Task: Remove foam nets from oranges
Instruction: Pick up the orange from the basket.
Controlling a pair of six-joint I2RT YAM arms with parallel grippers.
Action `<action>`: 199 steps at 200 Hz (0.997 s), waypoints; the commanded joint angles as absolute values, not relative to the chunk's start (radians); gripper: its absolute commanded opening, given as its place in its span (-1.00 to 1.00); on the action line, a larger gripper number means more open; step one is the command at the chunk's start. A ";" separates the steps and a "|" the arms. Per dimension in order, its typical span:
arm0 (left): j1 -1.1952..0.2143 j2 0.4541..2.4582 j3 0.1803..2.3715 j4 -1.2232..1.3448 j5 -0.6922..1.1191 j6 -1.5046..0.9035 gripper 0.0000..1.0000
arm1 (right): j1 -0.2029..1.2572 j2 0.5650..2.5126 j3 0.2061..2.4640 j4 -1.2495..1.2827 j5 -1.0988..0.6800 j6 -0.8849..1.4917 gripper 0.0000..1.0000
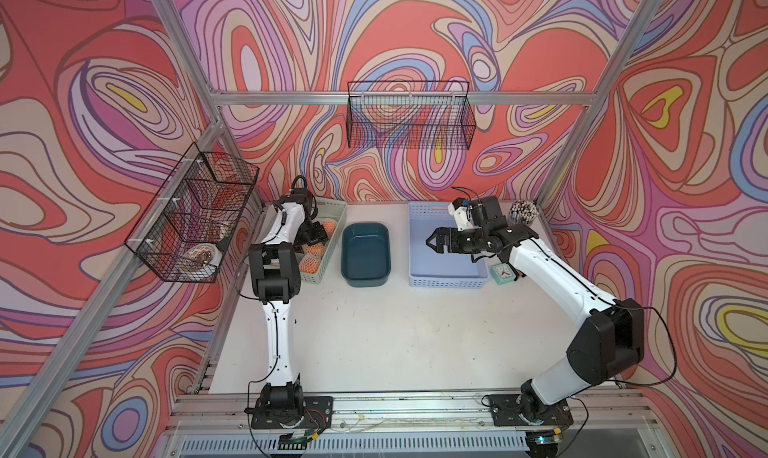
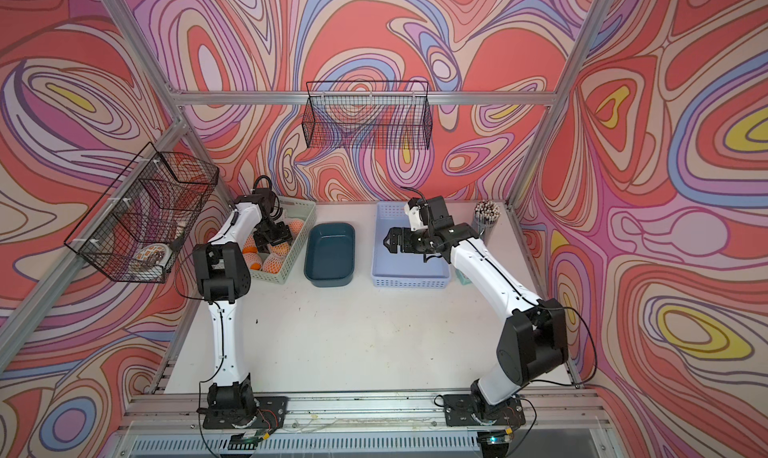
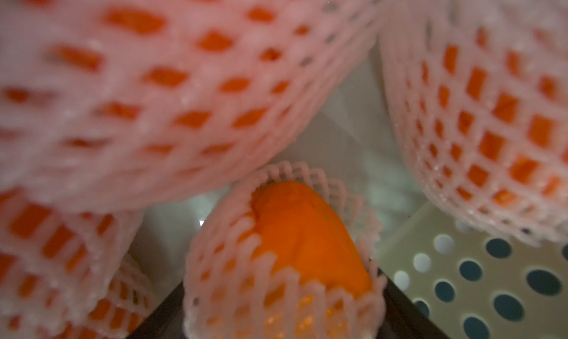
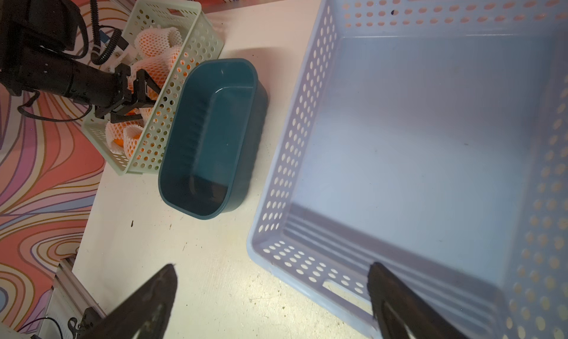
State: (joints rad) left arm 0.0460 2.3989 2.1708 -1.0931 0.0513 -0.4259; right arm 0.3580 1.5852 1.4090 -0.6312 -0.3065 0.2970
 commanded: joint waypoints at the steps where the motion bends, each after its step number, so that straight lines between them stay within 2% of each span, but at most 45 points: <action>1: 0.051 2.347 2.132 -1.115 0.021 -0.419 0.35 | 0.365 1.592 1.431 -0.618 -0.305 0.282 0.97; 147: 0.048 2.014 2.031 -1.070 0.091 -0.430 0.33 | 0.365 1.614 1.455 -0.609 -0.259 0.274 0.97; 199: -0.065 1.887 2.022 -1.153 0.080 -0.410 0.34 | 0.365 1.646 1.516 -0.693 -0.259 0.262 0.97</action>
State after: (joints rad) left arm 0.0071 1.9675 2.0403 -1.0679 0.0818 -0.4221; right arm 0.3599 1.6264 1.4719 -0.6380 -0.2653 0.2798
